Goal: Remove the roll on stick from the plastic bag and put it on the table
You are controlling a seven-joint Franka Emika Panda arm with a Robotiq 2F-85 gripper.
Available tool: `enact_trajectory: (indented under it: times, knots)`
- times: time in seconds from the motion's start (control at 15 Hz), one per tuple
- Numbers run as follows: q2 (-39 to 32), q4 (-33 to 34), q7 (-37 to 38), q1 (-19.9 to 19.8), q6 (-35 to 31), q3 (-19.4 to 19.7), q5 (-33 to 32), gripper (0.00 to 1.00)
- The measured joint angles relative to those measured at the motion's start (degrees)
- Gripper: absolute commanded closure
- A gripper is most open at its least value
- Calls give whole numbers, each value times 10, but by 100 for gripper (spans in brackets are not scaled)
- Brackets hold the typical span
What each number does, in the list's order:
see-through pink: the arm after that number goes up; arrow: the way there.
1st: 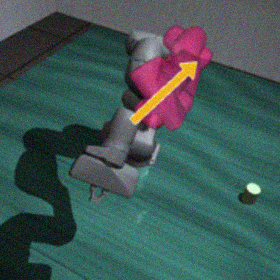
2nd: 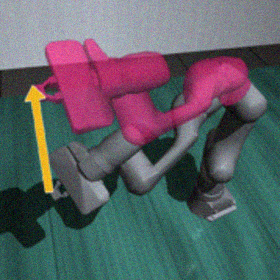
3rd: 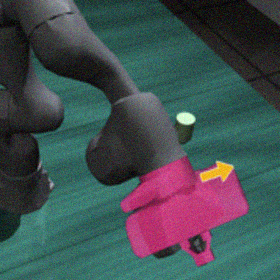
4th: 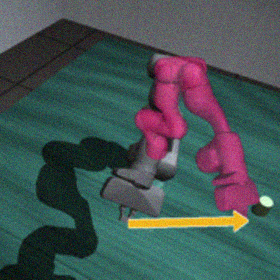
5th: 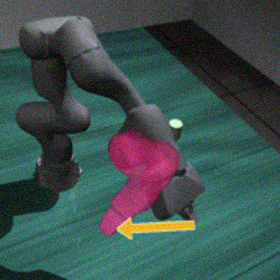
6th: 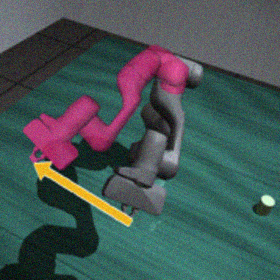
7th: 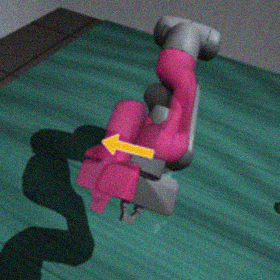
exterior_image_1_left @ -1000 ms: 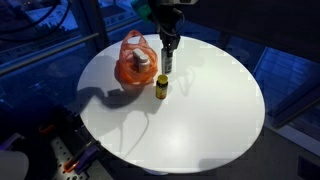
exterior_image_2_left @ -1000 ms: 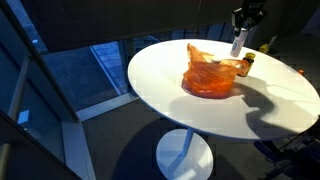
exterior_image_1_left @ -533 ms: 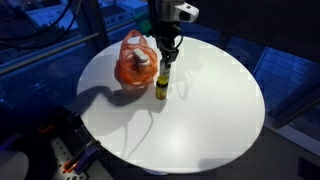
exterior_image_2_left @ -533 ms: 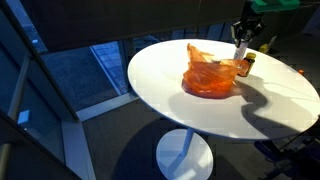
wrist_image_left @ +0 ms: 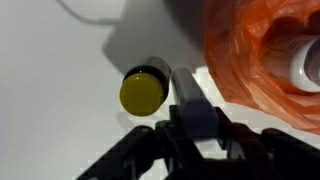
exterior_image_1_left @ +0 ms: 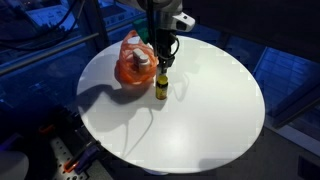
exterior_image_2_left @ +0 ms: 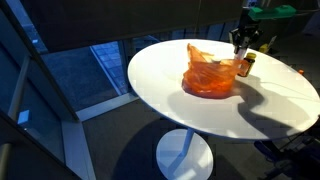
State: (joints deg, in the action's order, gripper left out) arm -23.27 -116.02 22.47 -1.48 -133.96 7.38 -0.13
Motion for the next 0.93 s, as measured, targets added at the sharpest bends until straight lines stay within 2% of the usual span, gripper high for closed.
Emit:
enact_trajectory:
  times: [0.2,0.27,0.6,0.67,0.93]
  knots:
    - [-4,-4,-3,0,-10,-2,0,88]
    - [-5,-6,-3,1,-15,-3,0,46]
    - [-4,-11,-6,1,-21,-7,0,8]
    - [-2,-11,-8,1,-20,-8,0,2]
    - [20,-11,-13,10,-7,-11,-1,0]
